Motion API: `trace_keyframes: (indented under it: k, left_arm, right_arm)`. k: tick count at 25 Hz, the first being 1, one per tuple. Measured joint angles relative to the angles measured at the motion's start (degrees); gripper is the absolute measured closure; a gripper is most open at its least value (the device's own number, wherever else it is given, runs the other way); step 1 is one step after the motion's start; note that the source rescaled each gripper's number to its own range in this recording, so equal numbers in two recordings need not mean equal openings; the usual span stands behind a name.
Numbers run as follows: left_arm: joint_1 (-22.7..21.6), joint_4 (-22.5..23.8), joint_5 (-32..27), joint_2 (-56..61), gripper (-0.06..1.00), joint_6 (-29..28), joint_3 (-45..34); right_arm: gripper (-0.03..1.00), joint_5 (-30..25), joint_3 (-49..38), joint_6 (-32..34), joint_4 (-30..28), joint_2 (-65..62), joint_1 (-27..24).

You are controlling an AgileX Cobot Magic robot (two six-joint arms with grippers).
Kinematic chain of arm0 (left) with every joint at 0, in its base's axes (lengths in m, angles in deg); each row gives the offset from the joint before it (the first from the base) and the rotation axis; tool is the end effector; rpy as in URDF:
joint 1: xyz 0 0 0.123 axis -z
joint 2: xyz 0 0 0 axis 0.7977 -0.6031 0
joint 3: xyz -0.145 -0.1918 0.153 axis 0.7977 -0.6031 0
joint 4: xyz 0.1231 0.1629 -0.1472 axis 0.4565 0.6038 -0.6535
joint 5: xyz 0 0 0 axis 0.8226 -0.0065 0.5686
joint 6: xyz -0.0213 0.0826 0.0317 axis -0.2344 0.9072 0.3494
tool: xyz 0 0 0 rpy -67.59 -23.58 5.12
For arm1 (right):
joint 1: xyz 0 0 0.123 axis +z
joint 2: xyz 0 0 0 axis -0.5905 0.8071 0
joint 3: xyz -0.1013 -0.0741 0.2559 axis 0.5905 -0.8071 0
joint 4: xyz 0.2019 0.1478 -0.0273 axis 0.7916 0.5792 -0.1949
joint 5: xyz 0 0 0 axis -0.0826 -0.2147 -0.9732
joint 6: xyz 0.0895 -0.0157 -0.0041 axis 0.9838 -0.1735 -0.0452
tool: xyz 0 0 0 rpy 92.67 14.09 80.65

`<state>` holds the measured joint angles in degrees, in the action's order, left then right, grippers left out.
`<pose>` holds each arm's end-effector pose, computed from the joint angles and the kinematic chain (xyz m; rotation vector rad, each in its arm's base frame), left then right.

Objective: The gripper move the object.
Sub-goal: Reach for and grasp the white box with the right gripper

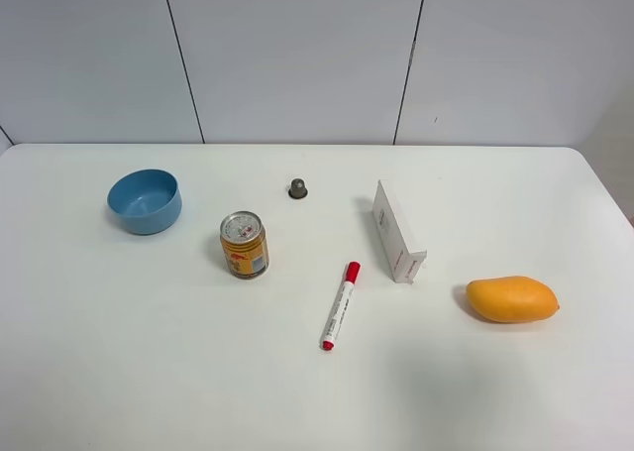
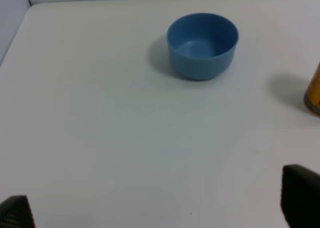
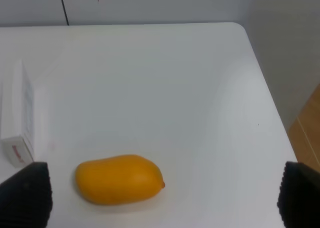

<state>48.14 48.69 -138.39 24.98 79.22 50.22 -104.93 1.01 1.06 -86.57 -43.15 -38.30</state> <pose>-0.0065 -0.0005 0.2796 -0.0613 2.0288 0.0669 0.0138 -0.0054 0.3396 0.0380 2.0136 -0.1007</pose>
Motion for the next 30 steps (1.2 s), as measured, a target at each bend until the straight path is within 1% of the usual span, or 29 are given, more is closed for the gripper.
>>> trace_keyframes:
  k: [3, 8, 11, 13, 18, 20, 23, 25, 27, 30]
  left_arm:
    - [0.0, 0.0, 0.0, 0.0, -0.06, 0.0, 0.0]
    - [0.0, 0.0, 0.0, 0.0, -0.06, 0.0, 0.0]
    - [0.0, 0.0, 0.0, 0.0, -0.06, 0.0, 0.0]
    - [0.0, 0.0, 0.0, 0.0, -0.06, 0.0, 0.0]
    - [0.0, 0.0, 0.0, 0.0, -0.06, 0.0, 0.0]
    - [0.0, 0.0, 0.0, 0.0, -0.06, 0.0, 0.0]
    - [0.0, 0.0, 0.0, 0.0, -0.06, 0.0, 0.0]
    - [0.0, 0.0, 0.0, 0.0, -0.06, 0.0, 0.0]
    - [0.0, 0.0, 0.0, 0.0, -0.06, 0.0, 0.0]
    - [0.0, 0.0, 0.0, 0.0, -0.06, 0.0, 0.0]
  right_arm:
    - [0.1, 0.0, 6.2, 0.0, 0.7, 9.2, 0.0]
    - [0.1, 0.0, 16.7, -0.5, 5.1, 25.8, -0.1]
    - [0.1, -0.9, 22.6, -0.9, 6.5, 35.7, -0.1]
    - [0.1, -1.8, 25.9, -1.4, 6.7, 42.3, -0.1]
    - [0.1, -1.7, 32.6, -2.4, 6.5, 56.6, 0.7]
    - [0.1, -1.7, 34.5, -2.5, 6.2, 61.7, 3.0]
    - [0.1, -1.4, 37.2, -1.8, 6.0, 67.8, 8.8]
    - [0.1, -0.1, 38.5, 0.6, 4.6, 71.3, 13.0]
    - [0.1, 1.3, 38.9, 3.8, 3.2, 75.0, 16.2]
    - [0.1, 3.2, 38.9, 7.4, 2.1, 80.1, 19.8]
